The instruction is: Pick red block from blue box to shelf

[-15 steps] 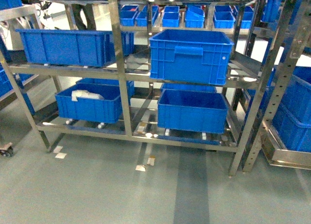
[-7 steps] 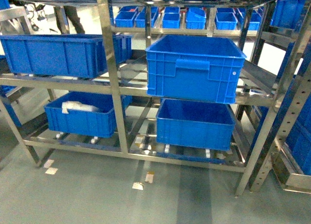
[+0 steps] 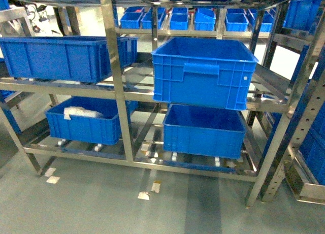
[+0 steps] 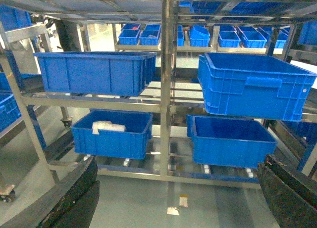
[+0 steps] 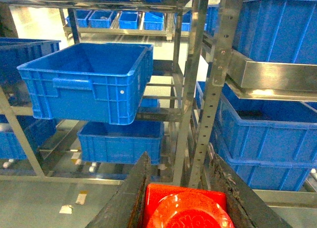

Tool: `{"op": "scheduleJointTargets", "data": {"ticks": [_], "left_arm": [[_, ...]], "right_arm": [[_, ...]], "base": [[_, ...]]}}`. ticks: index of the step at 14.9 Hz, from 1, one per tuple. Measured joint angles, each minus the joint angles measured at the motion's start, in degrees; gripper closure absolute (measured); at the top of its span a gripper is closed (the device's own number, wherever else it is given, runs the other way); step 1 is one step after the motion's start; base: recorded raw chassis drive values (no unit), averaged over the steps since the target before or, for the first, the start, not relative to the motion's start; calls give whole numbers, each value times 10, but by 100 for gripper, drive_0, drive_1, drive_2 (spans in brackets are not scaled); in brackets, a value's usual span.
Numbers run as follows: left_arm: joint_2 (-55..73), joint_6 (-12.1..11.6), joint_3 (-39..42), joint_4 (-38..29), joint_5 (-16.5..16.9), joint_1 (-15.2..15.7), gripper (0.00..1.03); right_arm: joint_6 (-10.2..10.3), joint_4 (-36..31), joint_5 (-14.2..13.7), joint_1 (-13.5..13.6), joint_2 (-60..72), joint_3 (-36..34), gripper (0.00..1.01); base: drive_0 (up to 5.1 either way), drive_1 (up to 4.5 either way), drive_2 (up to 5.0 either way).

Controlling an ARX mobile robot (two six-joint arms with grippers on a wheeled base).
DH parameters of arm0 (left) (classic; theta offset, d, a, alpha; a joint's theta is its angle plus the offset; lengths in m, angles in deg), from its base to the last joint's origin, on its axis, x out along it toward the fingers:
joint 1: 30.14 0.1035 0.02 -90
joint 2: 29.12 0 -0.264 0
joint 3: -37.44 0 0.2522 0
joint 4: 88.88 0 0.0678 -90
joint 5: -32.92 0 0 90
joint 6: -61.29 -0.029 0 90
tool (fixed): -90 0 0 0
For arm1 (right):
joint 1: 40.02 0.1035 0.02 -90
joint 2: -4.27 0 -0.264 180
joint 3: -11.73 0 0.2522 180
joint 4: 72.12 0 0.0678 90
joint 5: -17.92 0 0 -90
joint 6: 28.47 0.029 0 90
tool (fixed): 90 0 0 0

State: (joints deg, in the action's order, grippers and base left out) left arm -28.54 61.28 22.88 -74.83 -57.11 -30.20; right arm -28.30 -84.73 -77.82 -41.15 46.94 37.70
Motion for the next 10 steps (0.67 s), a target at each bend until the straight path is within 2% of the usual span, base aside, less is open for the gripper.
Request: {"op": "scheduleJointTargets", "data": {"ticks": [5, 10], "left_arm": [[0, 0, 0, 0, 0, 0, 5], [0, 0, 0, -1, 0, 0, 5]], "right_arm": [[0, 0, 0, 0, 0, 0, 72], [0, 1, 0, 0, 0, 0, 72]], "base": [[0, 0, 0], [2, 435, -432]]}}
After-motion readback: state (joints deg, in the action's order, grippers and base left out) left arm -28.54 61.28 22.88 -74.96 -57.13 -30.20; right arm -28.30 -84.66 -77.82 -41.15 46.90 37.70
